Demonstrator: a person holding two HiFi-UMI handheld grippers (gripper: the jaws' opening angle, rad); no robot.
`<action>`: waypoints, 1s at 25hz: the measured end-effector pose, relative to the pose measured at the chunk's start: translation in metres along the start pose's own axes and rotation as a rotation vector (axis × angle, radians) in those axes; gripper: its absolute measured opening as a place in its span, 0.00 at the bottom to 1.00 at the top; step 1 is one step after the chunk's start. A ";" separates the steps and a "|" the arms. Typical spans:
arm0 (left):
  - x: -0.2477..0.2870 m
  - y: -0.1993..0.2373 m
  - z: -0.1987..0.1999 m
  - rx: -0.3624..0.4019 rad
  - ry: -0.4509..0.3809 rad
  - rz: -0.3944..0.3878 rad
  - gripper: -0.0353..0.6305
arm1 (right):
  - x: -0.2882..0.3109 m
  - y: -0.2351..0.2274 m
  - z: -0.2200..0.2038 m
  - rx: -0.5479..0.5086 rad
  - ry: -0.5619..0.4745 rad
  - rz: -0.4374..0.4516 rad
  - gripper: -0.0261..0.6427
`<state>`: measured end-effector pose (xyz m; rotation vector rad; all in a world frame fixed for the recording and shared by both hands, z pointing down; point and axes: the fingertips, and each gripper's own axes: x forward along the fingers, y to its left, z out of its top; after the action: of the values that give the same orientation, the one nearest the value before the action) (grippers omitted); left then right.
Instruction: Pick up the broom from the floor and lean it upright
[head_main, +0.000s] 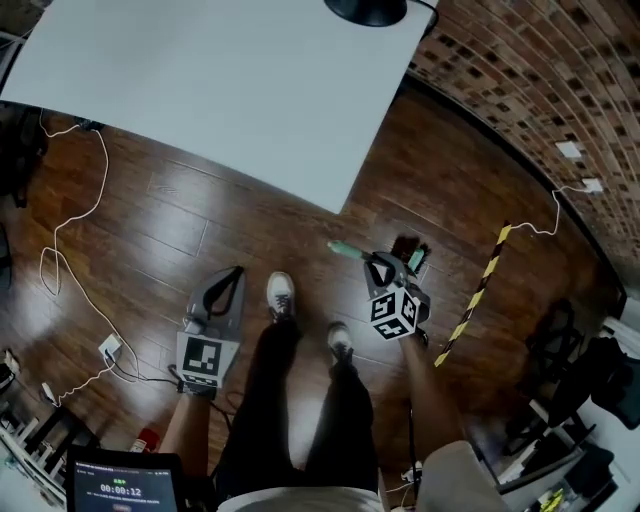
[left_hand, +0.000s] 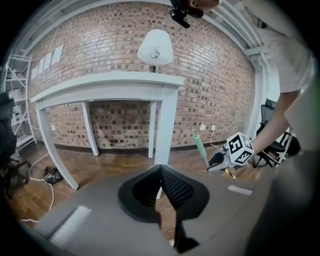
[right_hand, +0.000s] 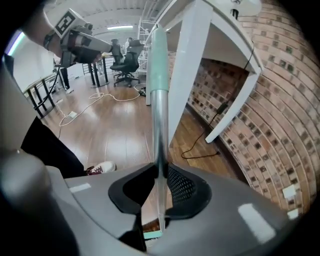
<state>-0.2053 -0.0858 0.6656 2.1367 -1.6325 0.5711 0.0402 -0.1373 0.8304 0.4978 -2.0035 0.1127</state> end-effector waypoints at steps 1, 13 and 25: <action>-0.001 -0.001 0.009 0.006 0.000 -0.025 0.05 | -0.007 -0.003 0.001 0.024 0.008 -0.013 0.17; 0.018 -0.012 0.088 0.034 -0.007 -0.171 0.05 | -0.062 -0.052 0.032 0.133 -0.040 -0.145 0.18; 0.014 -0.048 0.113 0.027 0.077 -0.140 0.05 | -0.027 -0.163 0.094 0.283 -0.192 -0.192 0.17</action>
<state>-0.1466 -0.1457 0.5752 2.1987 -1.4287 0.6263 0.0365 -0.3050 0.7410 0.9082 -2.1255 0.2386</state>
